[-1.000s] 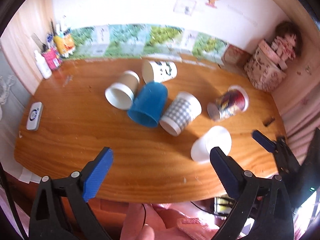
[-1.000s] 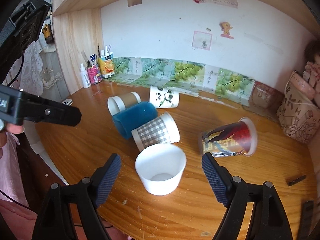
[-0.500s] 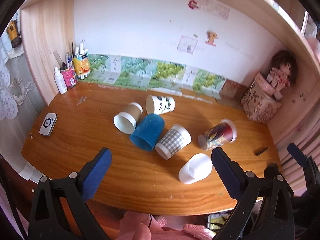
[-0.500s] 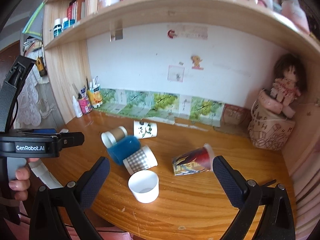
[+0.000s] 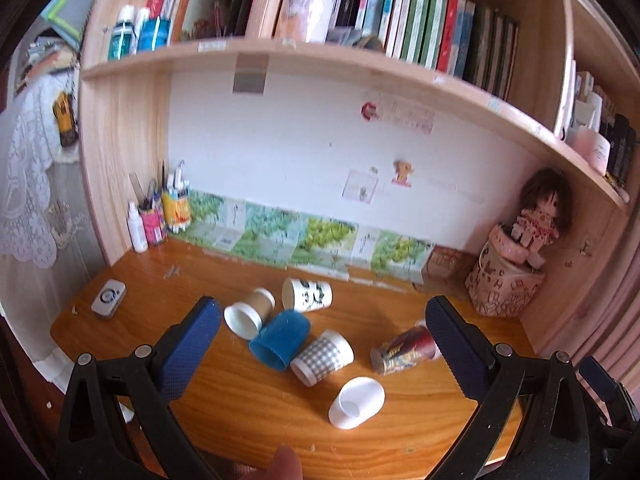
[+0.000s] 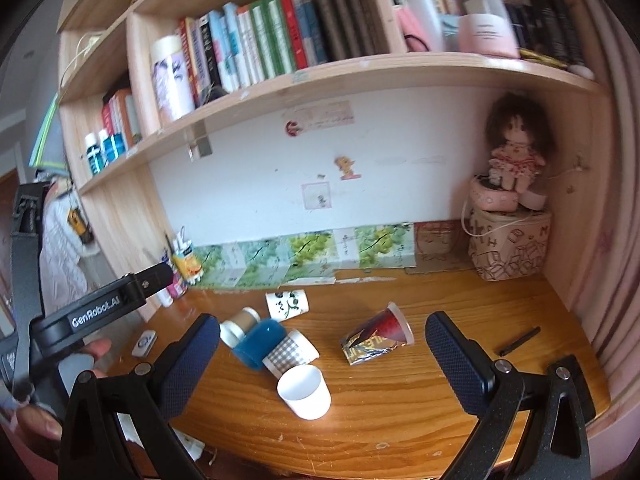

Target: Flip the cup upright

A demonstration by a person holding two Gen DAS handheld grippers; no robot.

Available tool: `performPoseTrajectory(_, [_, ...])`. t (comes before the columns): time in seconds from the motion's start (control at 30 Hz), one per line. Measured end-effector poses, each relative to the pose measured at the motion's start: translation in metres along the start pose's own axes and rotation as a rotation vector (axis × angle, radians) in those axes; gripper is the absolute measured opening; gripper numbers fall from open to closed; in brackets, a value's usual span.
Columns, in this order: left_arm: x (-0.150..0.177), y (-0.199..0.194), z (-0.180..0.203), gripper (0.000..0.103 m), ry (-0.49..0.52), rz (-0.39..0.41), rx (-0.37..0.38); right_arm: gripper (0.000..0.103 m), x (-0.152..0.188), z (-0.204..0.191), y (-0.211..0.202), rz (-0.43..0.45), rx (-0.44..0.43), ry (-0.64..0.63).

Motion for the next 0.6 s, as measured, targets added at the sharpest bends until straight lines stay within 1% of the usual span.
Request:
performPoseTrajectory(0.13, [-0.001, -0.022, 0.014, 0.102, 0.069, 0.122, -0.016, 0.103, 0.000, 0.002, -0.009, 0.038, 0.047, 0.020])
performPoseTrajectory(0.27, [0.001, -0.035, 0.023, 0.102, 0.116, 0.192, -0.016, 0.103, 0.003, 0.003, -0.017, 0.067, 0.072, 0.034])
performPoseTrajectory(0.33, [0.002, -0.037, 0.024, 0.102, 0.123, 0.199, -0.016, 0.103, 0.003, 0.005, -0.020, 0.080, 0.080, 0.038])
performPoseTrajectory(0.6, [0.007, -0.034, 0.028, 0.102, 0.134, 0.167, -0.036, 0.103, 0.003, 0.009, -0.024, 0.097, 0.093, 0.057])
Point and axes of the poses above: each gripper's, at about its wrist camera, not at the fingertips, and y roughly the way its jaws point, z to its right, x to its underside, the point moved 1 cm from there along y, roughly the way its jaws point, and after that the axes turned 3 degrees about z, right-handed, at the moved point
